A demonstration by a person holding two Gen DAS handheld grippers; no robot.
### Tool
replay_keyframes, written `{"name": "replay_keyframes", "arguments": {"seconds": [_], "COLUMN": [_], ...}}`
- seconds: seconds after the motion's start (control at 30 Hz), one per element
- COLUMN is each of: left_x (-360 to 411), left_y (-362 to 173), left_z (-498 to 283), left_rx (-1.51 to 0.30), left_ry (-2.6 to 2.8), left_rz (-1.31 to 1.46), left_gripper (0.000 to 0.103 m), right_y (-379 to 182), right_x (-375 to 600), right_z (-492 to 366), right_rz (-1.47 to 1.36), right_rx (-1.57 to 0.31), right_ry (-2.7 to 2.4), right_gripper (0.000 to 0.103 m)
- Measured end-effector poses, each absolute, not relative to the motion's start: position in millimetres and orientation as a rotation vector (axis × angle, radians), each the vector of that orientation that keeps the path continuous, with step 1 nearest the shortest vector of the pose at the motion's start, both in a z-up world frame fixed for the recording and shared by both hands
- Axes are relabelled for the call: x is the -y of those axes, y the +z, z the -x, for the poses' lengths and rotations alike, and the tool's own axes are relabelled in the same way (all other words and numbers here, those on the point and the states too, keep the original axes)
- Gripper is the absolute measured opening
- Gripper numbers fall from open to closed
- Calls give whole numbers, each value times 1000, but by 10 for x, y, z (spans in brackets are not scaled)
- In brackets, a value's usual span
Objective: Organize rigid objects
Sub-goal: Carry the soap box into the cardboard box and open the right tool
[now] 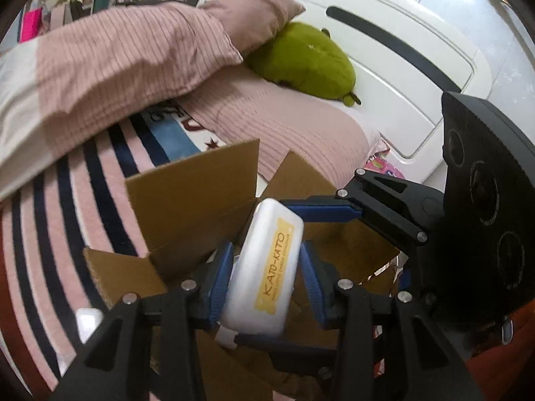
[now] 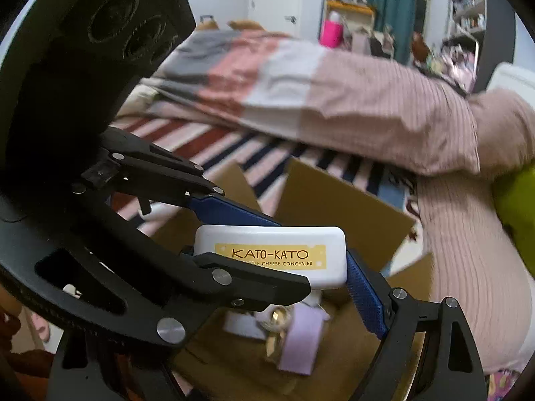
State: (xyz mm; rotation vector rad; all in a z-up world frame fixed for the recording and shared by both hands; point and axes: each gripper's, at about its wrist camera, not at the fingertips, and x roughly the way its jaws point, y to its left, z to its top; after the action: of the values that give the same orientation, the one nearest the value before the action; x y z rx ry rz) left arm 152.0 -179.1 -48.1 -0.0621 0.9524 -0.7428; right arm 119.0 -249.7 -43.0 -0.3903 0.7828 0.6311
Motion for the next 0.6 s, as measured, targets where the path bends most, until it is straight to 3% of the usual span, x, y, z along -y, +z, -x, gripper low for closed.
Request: {"name": "replay_keyframes", "arguments": {"seconds": [0.07, 0.2, 0.47, 0.6], "left_x": [1828, 1781, 1128, 580], "left_y": [-492, -425, -81, 43], "left_z": [-1539, -1478, -1149, -901], "left_rx": [-960, -933, -822, -768], "left_ry": [-723, -687, -575, -451], "left_rz": [53, 42, 78, 91], "left_gripper": [41, 64, 75, 76], "right_y": [-458, -472, -256, -79], "right_x": [2532, 2560, 2417, 2067], "right_z": [-1207, -1229, -1003, -801], "right_rz": [380, 330, 355, 394], "right_rx": [-840, -916, -784, -696], "right_ry": [624, 641, 646, 723], "right_gripper": [85, 90, 94, 99]}}
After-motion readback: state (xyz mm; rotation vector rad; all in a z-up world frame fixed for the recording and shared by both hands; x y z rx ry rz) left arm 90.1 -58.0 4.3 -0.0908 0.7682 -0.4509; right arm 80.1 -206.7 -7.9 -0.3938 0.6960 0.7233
